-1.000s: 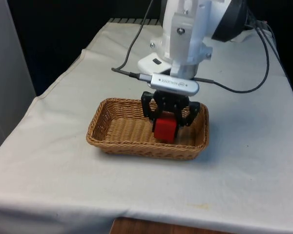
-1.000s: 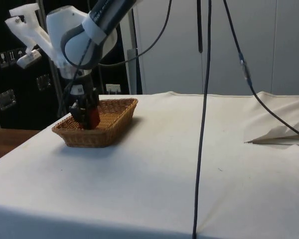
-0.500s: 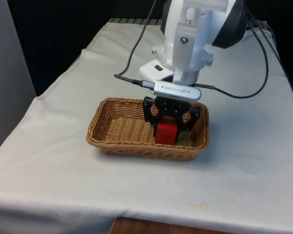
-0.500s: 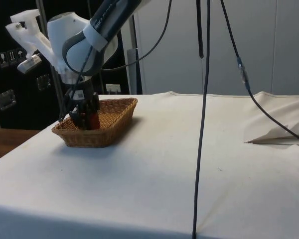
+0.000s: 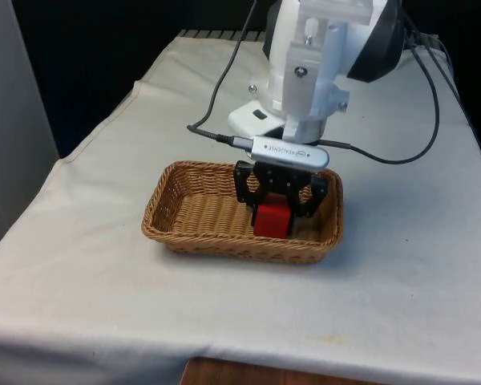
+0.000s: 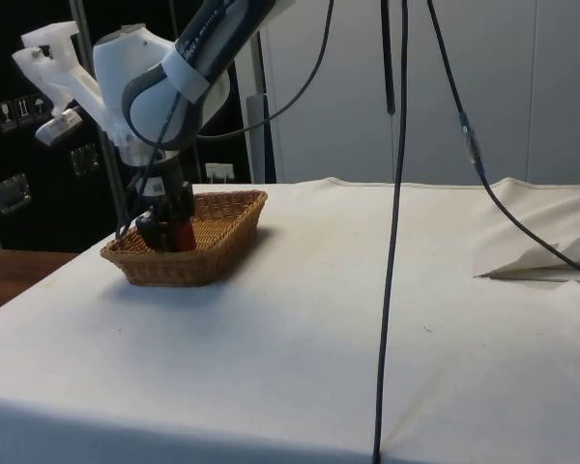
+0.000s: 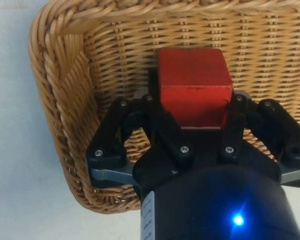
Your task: Pick up the cube and place it into the basket.
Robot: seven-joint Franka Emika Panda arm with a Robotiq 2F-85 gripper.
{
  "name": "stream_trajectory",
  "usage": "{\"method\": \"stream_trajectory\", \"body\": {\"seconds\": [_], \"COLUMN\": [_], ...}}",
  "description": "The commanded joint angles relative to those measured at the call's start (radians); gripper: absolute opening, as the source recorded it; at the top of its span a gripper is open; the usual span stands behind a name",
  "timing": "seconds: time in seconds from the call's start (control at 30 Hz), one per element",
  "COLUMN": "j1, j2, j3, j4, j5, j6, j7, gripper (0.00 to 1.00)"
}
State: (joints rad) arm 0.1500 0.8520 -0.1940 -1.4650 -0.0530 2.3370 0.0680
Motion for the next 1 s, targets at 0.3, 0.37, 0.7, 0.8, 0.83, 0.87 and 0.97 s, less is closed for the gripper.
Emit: {"method": "stream_trajectory", "body": {"seconds": [0.3,0.37,0.7,0.8,0.83,0.87,0.97], "j1": [-0.004,-0.004,-0.005,-0.001,-0.002,-0.001,0.002], "j2": [0.015,0.018,0.020,0.016,0.004,-0.001,-0.020], "j3": [0.005,0.005,0.006,0.001,0.003,0.002,0.000], "j4": [0.010,0.013,0.016,0.013,0.015,0.017,0.022], "j5": [0.006,0.006,0.008,0.003,0.005,0.004,0.002], "j6": [0.005,0.004,0.003,0.001,-0.012,-0.018,-0.043], "j7": [-0.002,-0.003,-0.003,0.000,-0.003,-0.003,-0.003], "gripper": [0.36,0.65,1.00,1.00,1.00,1.00,1.00]}}
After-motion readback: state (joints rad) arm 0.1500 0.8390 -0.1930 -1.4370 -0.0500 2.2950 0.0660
